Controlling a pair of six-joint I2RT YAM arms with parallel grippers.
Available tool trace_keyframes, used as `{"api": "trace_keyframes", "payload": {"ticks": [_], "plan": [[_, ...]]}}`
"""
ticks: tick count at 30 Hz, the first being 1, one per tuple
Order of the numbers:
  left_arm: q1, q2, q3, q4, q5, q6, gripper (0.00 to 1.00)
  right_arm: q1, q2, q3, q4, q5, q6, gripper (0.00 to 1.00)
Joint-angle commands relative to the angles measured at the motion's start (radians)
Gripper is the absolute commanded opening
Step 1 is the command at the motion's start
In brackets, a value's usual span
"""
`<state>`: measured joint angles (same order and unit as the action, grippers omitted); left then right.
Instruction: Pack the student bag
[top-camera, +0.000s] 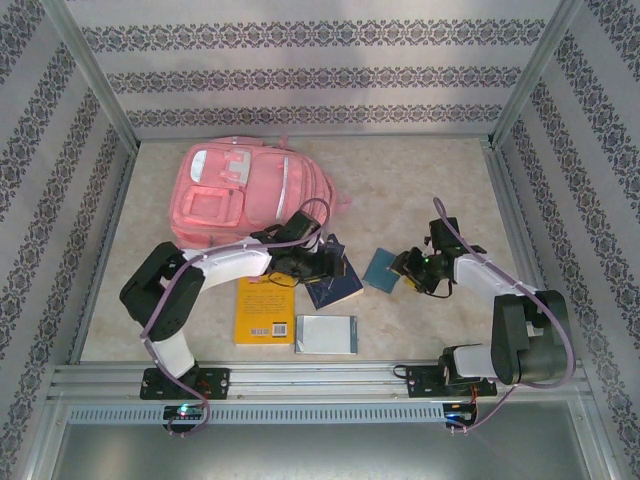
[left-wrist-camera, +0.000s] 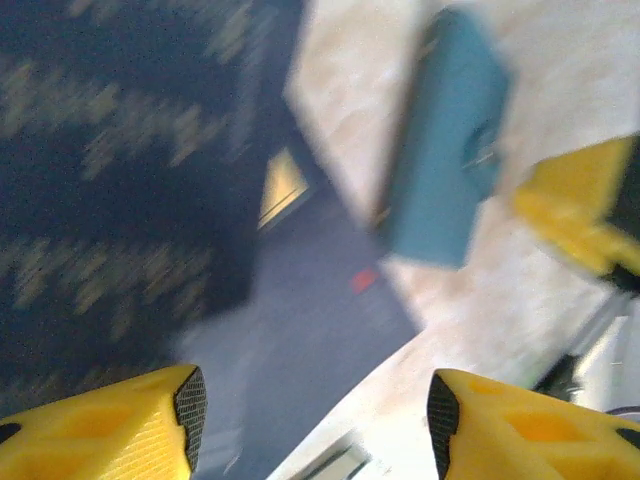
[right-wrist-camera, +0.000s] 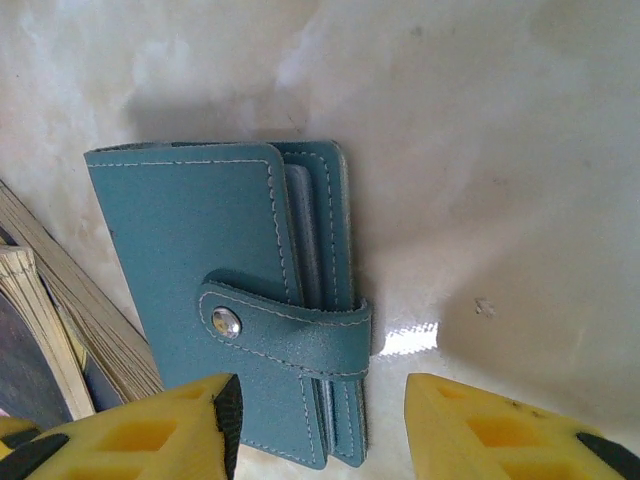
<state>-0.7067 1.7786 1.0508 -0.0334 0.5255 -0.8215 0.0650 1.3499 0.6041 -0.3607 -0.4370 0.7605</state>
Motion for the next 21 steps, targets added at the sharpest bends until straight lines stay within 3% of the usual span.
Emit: {"api": "trace_keyframes", "payload": {"ticks": [1,11,21], "plan": [[0.001,0.034,0.073,0.268,0.077,-0.038,0.58,-0.023,-0.006,-0.028,0.067,-0.029,0.025,0.47],[0.001,0.262,0.352,-0.053,0.078,0.003,0.58,-0.074,0.069,-0.07,0.203,-0.14,0.058,0.37],[-0.004,0.397,0.444,-0.109,0.143,0.018,0.57,-0.074,0.119,-0.09,0.237,-0.172,0.053,0.35]]}}
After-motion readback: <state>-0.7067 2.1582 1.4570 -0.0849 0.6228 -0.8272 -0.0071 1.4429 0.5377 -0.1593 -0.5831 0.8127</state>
